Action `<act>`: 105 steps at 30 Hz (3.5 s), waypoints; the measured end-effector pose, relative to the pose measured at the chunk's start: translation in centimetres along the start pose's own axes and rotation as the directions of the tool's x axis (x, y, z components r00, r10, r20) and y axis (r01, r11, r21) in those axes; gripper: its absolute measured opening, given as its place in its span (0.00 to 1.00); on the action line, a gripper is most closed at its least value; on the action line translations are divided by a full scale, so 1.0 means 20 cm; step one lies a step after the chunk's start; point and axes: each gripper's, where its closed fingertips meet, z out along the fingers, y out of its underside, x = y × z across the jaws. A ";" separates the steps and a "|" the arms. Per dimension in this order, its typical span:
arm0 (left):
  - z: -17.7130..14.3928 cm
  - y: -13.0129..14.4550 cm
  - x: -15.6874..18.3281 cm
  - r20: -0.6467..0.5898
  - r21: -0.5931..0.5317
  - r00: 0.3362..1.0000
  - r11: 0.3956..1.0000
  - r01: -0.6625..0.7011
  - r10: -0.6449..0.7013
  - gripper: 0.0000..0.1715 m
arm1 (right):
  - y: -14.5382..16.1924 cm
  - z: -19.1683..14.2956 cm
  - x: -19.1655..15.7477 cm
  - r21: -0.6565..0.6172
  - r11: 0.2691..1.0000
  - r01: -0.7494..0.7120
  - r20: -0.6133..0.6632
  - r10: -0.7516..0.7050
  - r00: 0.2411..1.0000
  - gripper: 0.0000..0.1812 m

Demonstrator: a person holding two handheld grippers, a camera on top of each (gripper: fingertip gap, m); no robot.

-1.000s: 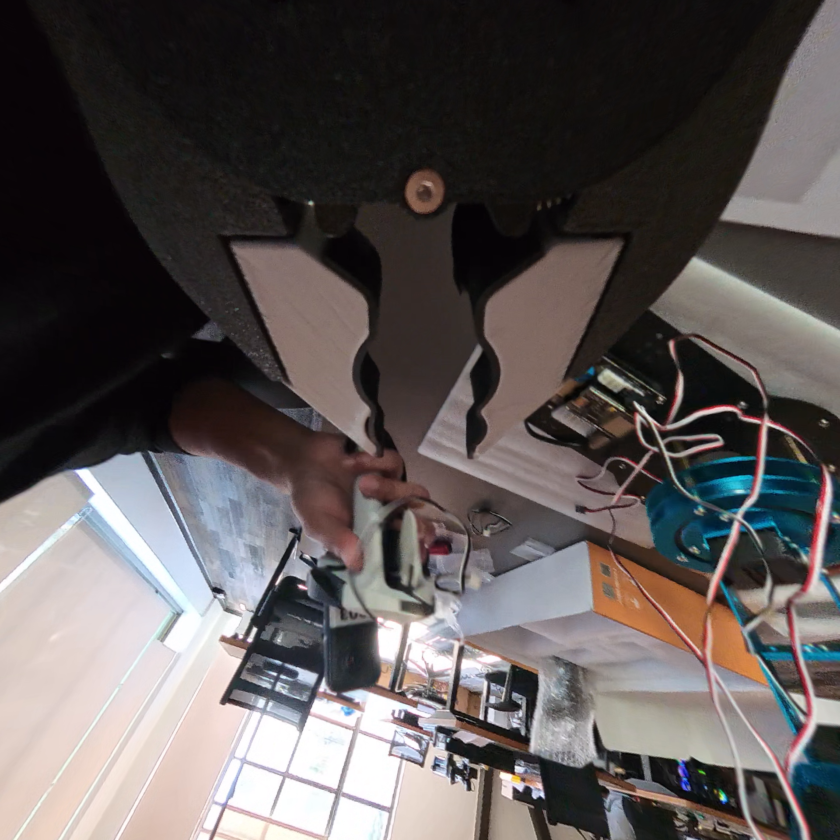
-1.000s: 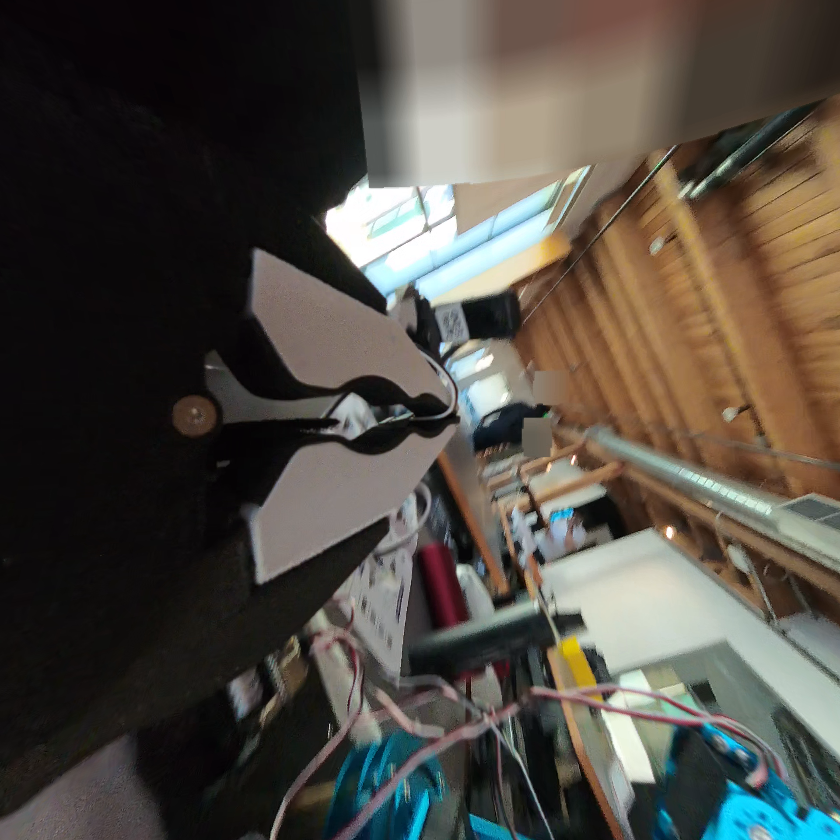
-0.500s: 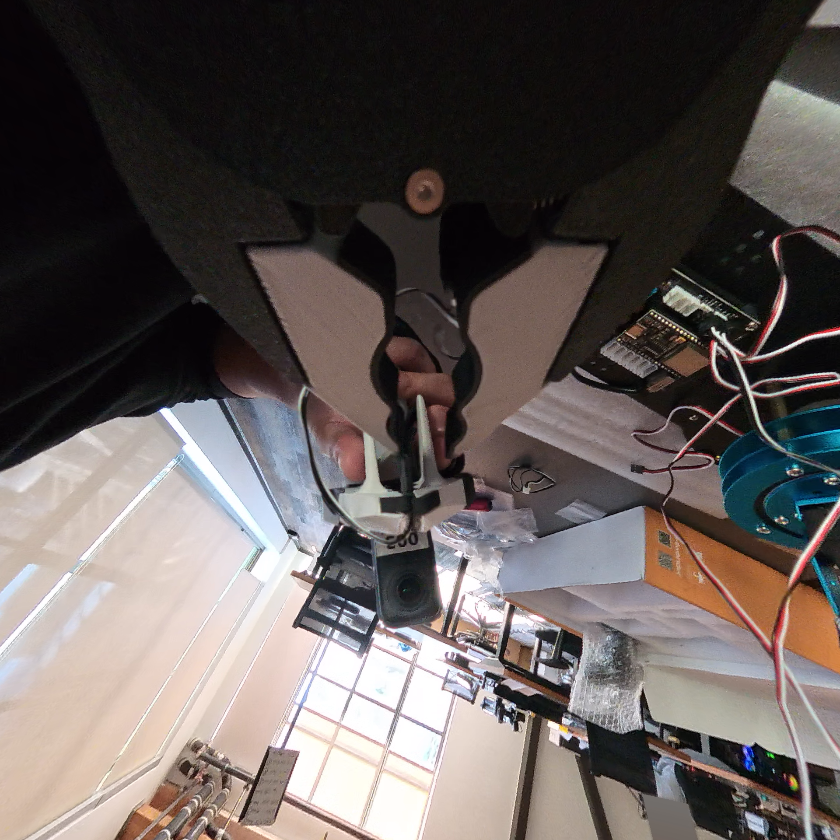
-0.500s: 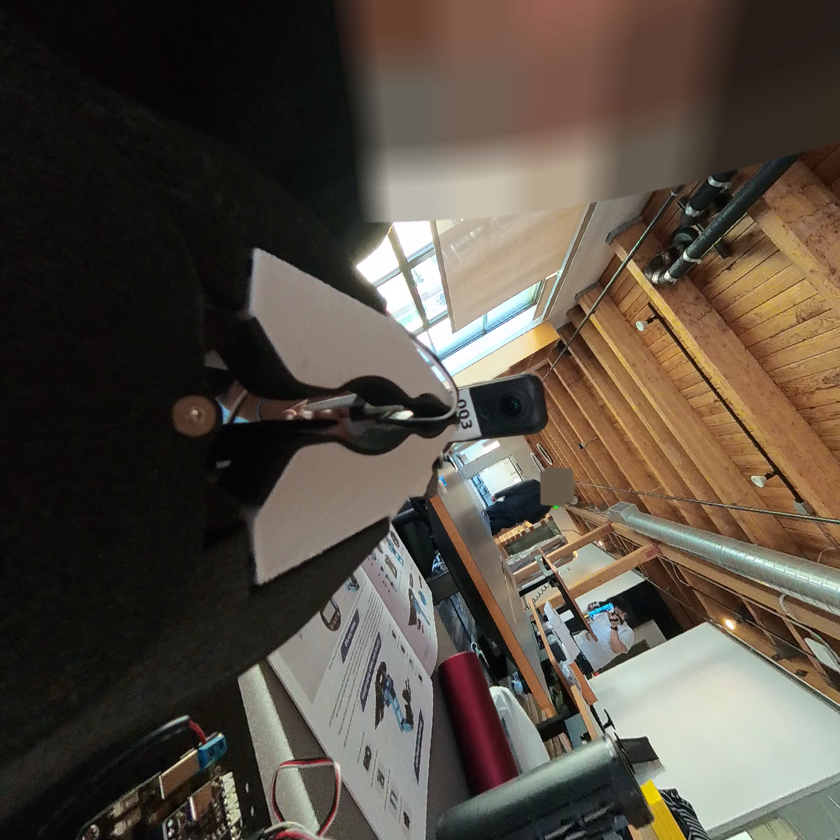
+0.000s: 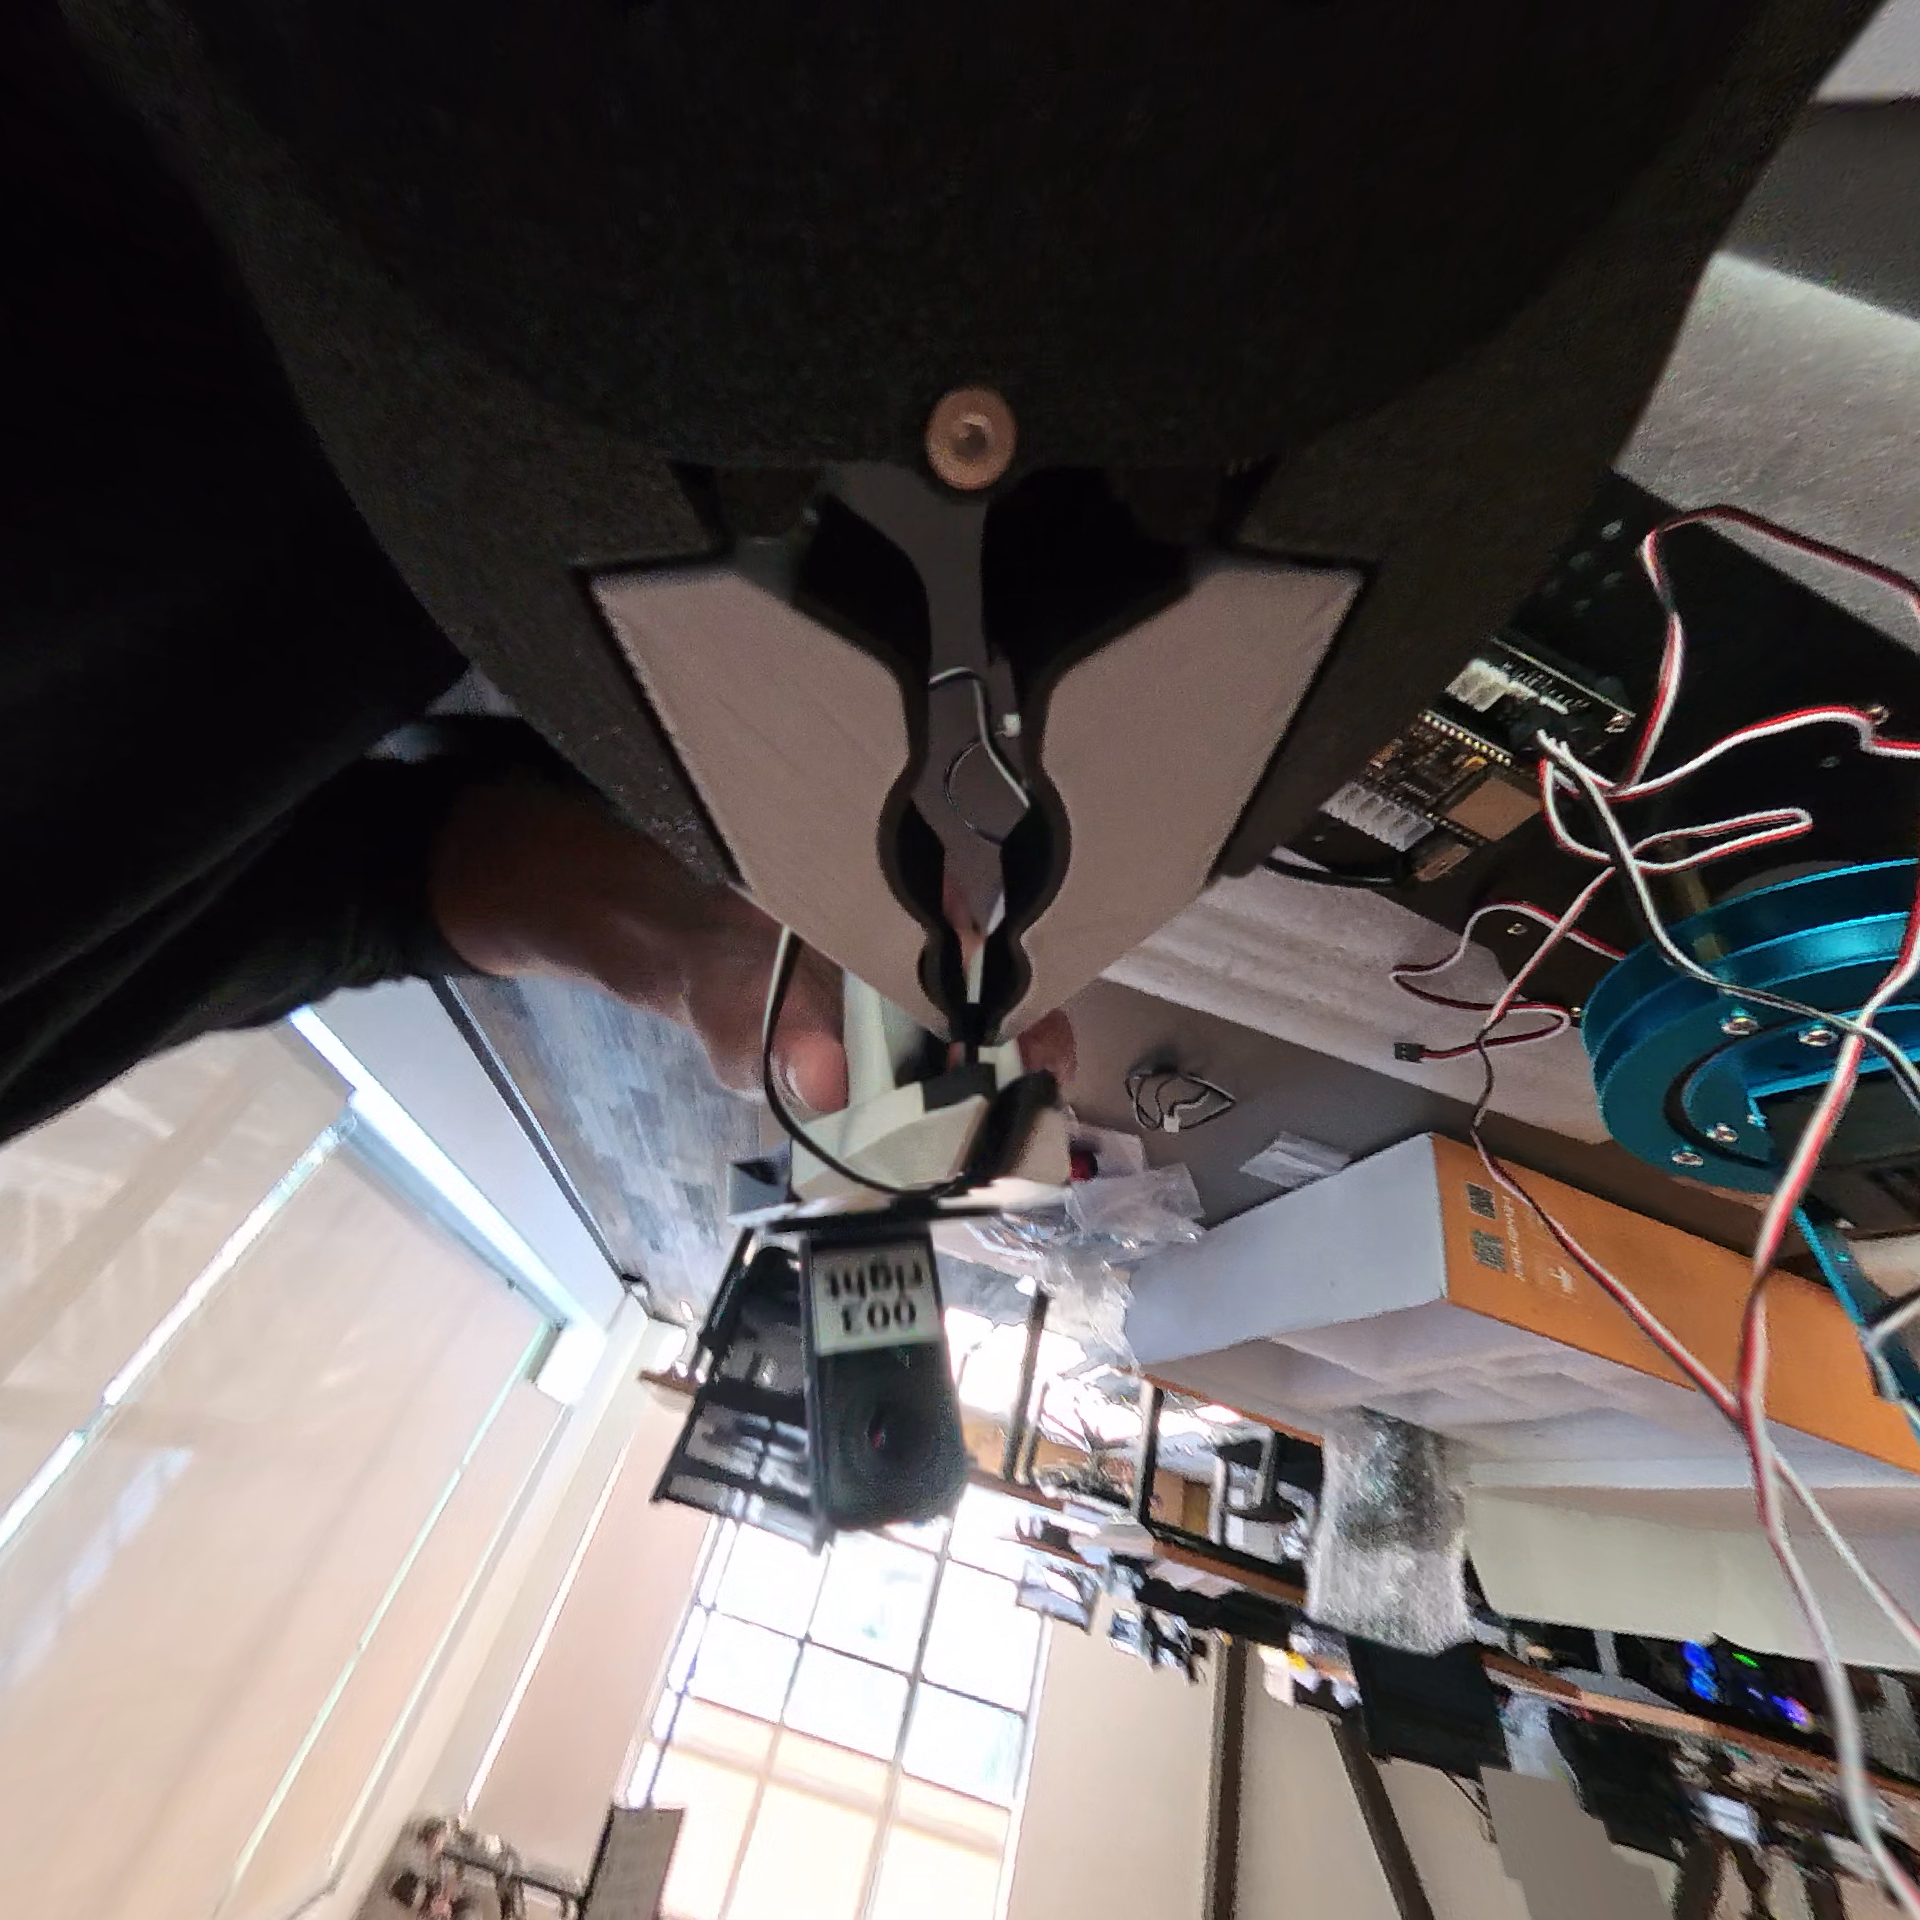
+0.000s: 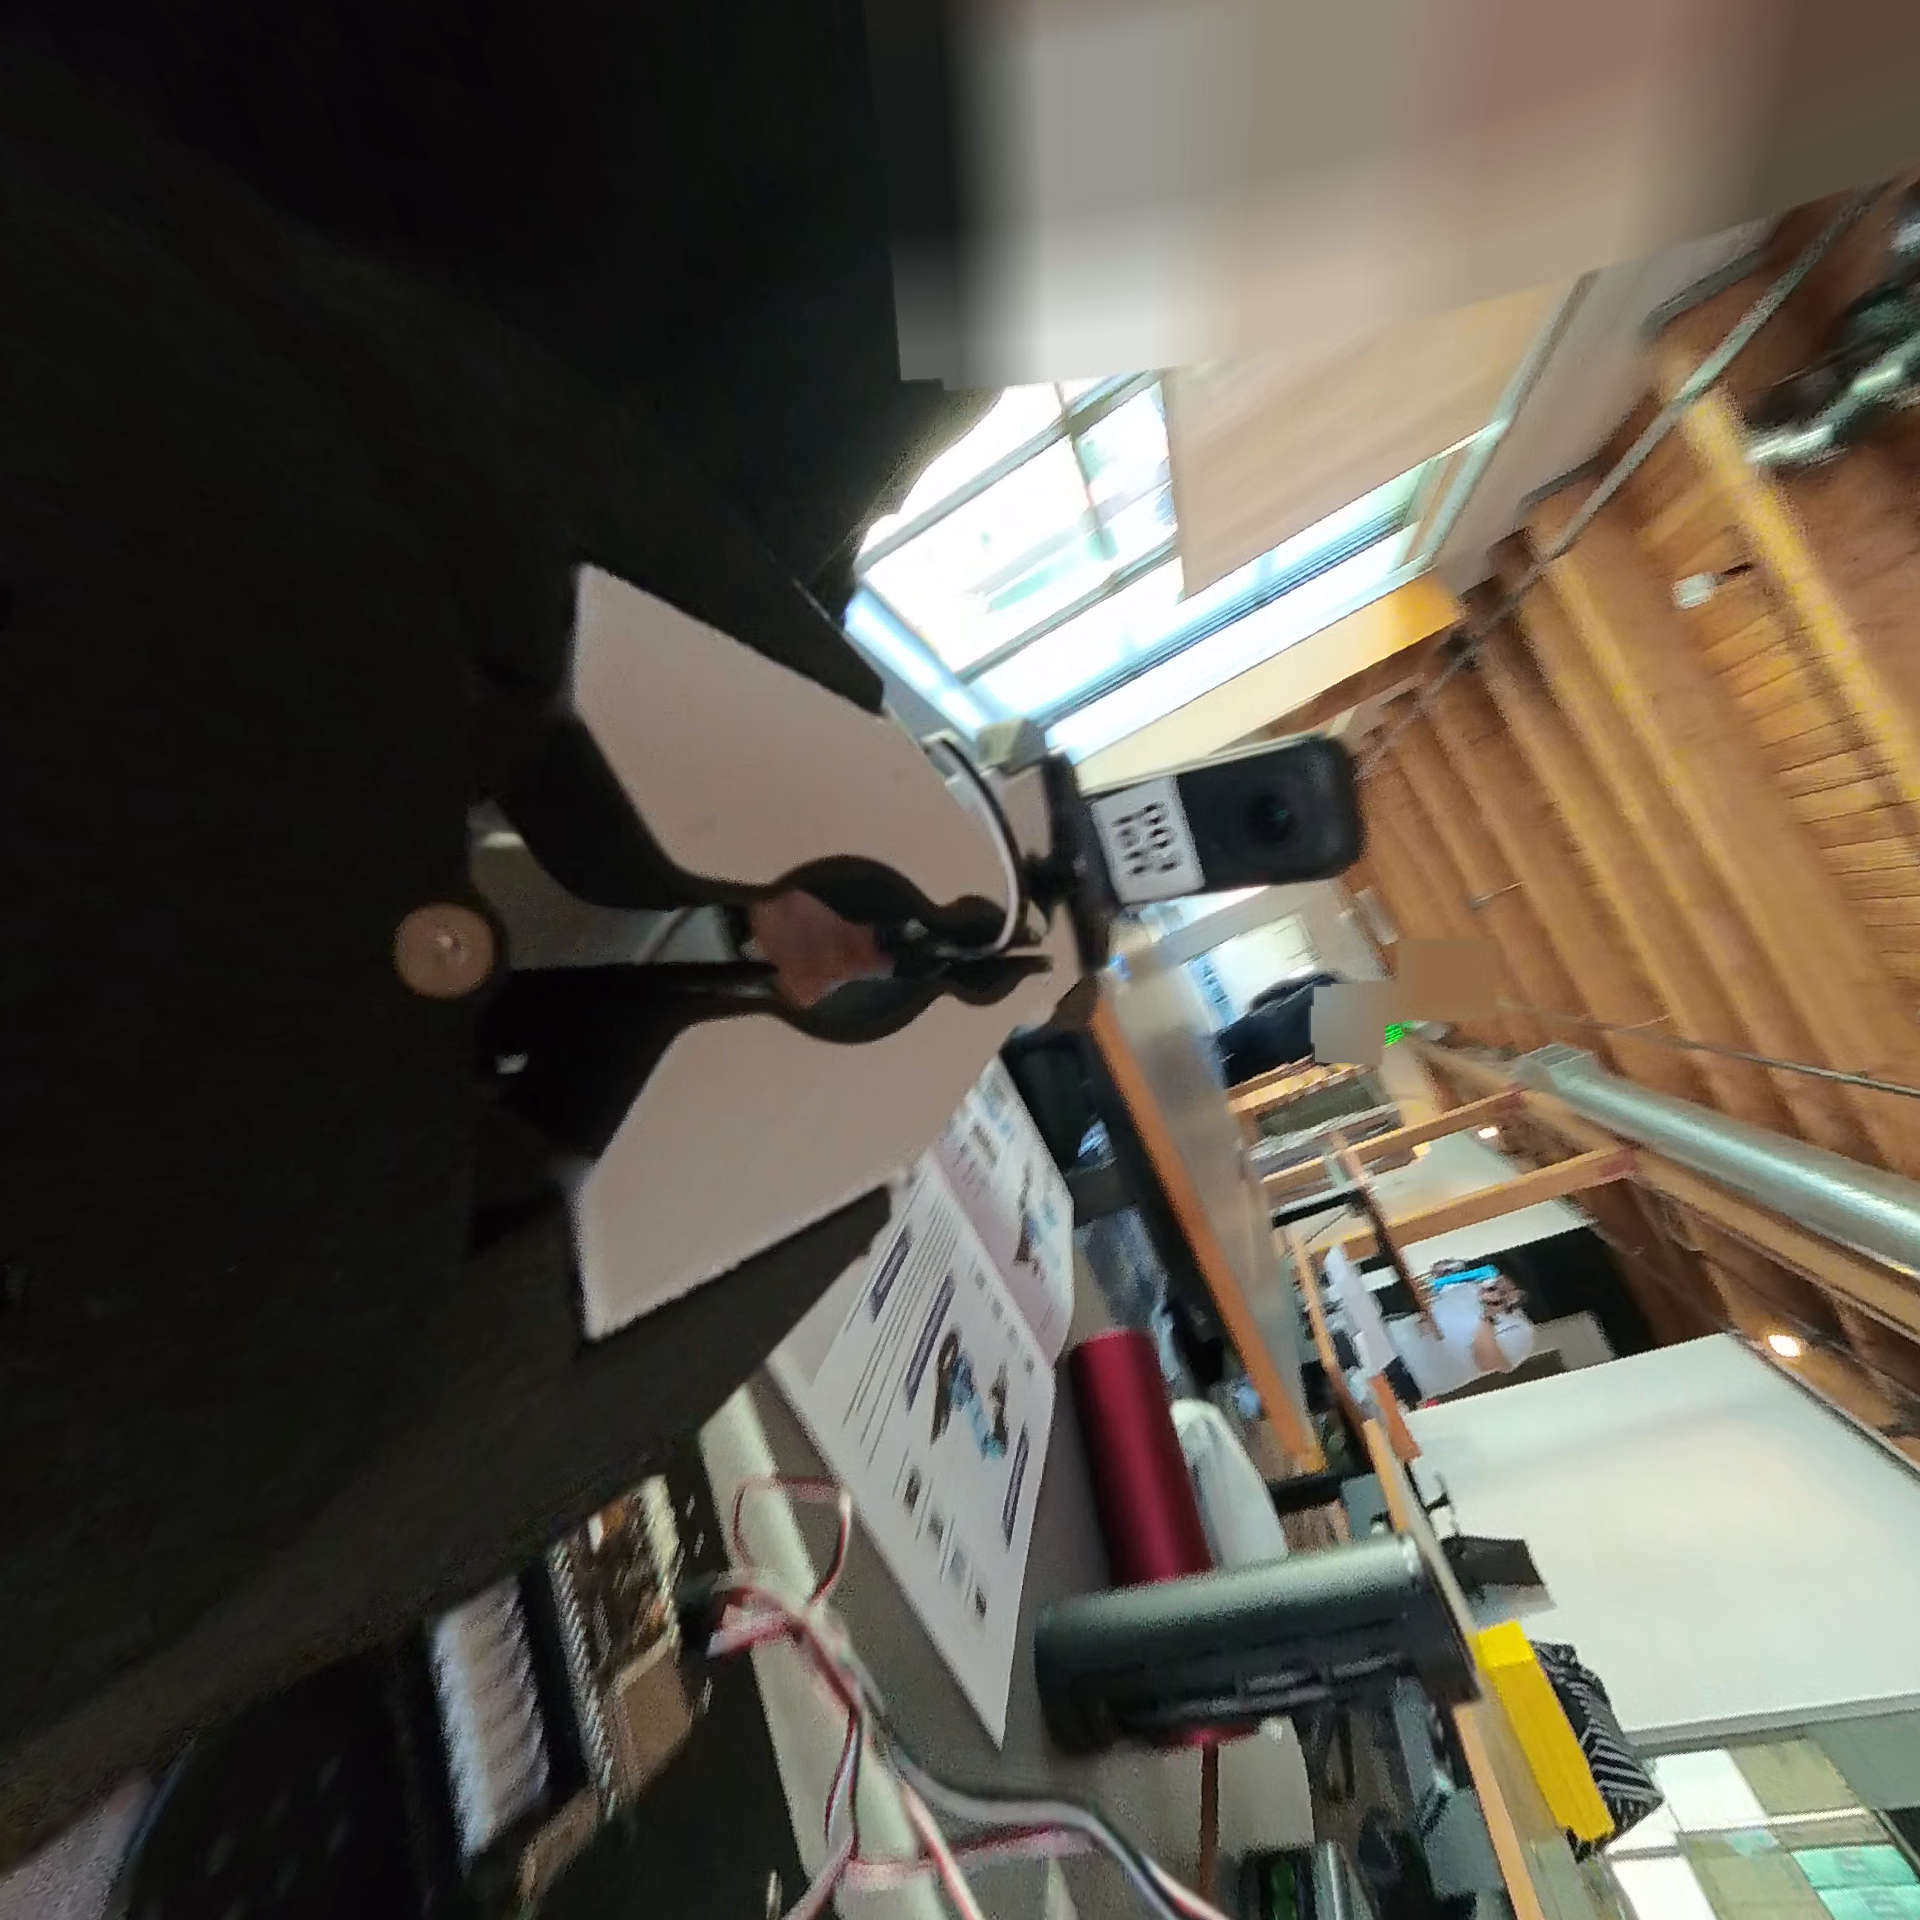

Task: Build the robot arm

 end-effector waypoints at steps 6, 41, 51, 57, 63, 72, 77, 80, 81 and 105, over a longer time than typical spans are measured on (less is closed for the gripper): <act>0.00 0.09 0.06 -0.054 -0.170 0.991 0.977 -0.129 0.122 0.00 | 0.09 -0.05 -0.01 -0.315 0.885 0.342 0.010 -0.357 0.934 0.08; -0.07 0.07 -0.11 0.048 -0.261 0.970 0.941 -0.217 0.237 0.09 | -0.02 -0.24 0.13 -0.420 0.774 0.473 -0.116 -0.563 0.818 0.01; -0.22 -0.09 -0.56 0.263 -0.245 0.951 0.964 -0.098 0.164 0.08 | -0.56 -0.42 0.71 -0.366 0.702 0.611 -0.234 -0.705 0.670 0.01; -0.17 -0.19 -0.72 0.328 -0.216 0.932 0.972 -0.087 0.157 0.09 | -0.53 -0.46 0.91 -0.315 0.718 0.621 -0.407 -0.693 0.595 0.01; -0.03 -0.14 -0.89 0.355 -0.286 0.918 0.956 -0.071 0.174 0.21 | -0.47 -0.51 0.85 -0.362 0.604 0.710 -0.410 -0.787 0.460 0.00; 0.13 -0.01 -1.11 0.421 -0.454 0.849 0.884 -0.108 0.320 0.16 | -0.61 -0.63 0.81 -0.267 0.645 0.716 -0.481 -0.733 0.481 0.01; 0.07 0.01 -1.13 0.440 -0.505 0.805 0.851 -0.144 0.397 0.02 | -0.53 -0.58 0.82 -0.325 0.609 0.723 -0.436 -0.775 0.457 0.01; 0.03 -0.01 -1.10 0.431 -0.480 0.824 0.867 -0.136 0.368 0.01 | -0.45 -0.54 0.85 -0.415 0.536 0.735 -0.380 -0.836 0.396 0.01; 0.02 -0.01 -1.09 0.424 -0.470 0.833 0.873 -0.134 0.356 0.01 | -0.42 -0.53 0.87 -0.440 0.520 0.732 -0.364 -0.849 0.384 0.01; 0.04 -0.03 -1.00 0.299 -0.192 0.941 0.976 -0.104 0.159 0.01 | -0.27 -0.29 1.39 -0.767 0.592 -0.248 -0.168 0.187 0.968 0.00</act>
